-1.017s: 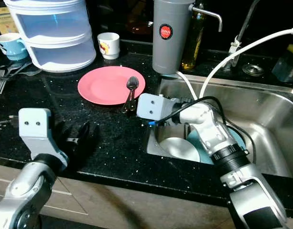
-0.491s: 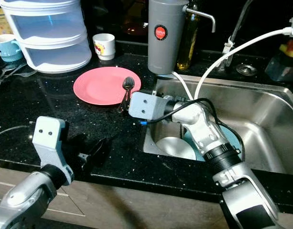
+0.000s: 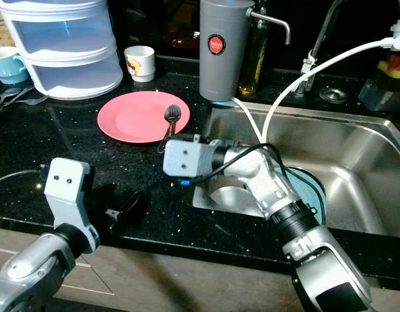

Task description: Kitchen organization

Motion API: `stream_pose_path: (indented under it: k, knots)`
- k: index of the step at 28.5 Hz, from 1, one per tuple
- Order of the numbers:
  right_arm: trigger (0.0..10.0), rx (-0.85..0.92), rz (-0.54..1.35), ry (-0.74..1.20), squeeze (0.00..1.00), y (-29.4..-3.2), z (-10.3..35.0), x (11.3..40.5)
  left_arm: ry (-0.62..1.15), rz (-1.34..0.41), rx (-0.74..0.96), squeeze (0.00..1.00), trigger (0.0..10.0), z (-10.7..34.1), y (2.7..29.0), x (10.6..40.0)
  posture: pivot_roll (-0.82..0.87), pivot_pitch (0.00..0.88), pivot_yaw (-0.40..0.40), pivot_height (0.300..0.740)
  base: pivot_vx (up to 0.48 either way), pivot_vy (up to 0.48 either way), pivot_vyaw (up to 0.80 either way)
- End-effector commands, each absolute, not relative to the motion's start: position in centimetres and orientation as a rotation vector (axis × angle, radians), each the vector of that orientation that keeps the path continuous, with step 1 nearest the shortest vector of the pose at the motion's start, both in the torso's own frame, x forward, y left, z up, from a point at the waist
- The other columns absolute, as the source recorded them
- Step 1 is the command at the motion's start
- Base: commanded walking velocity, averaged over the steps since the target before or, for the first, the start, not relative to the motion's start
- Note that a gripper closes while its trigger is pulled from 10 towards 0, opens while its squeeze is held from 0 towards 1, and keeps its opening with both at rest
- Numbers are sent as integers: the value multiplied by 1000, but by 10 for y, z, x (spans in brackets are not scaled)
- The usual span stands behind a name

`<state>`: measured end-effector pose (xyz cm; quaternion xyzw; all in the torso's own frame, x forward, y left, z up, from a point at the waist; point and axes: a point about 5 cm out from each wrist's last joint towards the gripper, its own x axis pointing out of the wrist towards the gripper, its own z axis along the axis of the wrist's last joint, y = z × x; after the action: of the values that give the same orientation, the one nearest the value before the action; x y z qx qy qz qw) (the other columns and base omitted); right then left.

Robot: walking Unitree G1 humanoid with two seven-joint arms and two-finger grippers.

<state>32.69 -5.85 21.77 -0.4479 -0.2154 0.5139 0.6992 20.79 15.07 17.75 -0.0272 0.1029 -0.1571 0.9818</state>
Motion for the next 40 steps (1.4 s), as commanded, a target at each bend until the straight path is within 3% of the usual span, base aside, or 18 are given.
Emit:
stream_pose_path:
  k: [1, 17, 18, 19, 21, 22, 40]
  knots:
    - [10000, -1026, 1159, -498, 0, -54, 217, 325, 289, -313, -58, 0, 10000, 165, 152, 207, 146, 14, -62, 740, 0, 0, 0]
    - [10000, -1148, 1067, -529, 0, -26, 213, 337, 267, -293, -57, 0, 10000, 171, 152, 206, 168, 18, -86, 740, 0, 0, 0]
    - [5922, -1181, 1056, -536, 0, -23, 214, 339, 267, -288, -57, 0, 10000, 171, 153, 206, 172, 24, -93, 740, 0, 0, 0]
    - [5922, -1188, 1056, -537, 0, -22, 214, 339, 267, -285, -59, 0, 10000, 171, 153, 205, 173, 25, -94, 740, 0, 0, 0]
    - [1647, -1222, 1044, -541, 0, -22, 215, 341, 269, -281, -61, 0, 10000, 171, 152, 204, 172, 30, -95, 740, 0, 0, 0]
    - [0, -1224, 1042, -540, 0, -22, 215, 342, 269, -280, -62, 0, 10000, 171, 152, 204, 171, 30, -96, 740, 0, 0, 0]
    - [0, -1212, 1025, -572, 0, -24, 220, 344, 267, -291, -66, 0, 10000, 172, 148, 206, 161, 33, -86, 740, 0, 0, 0]
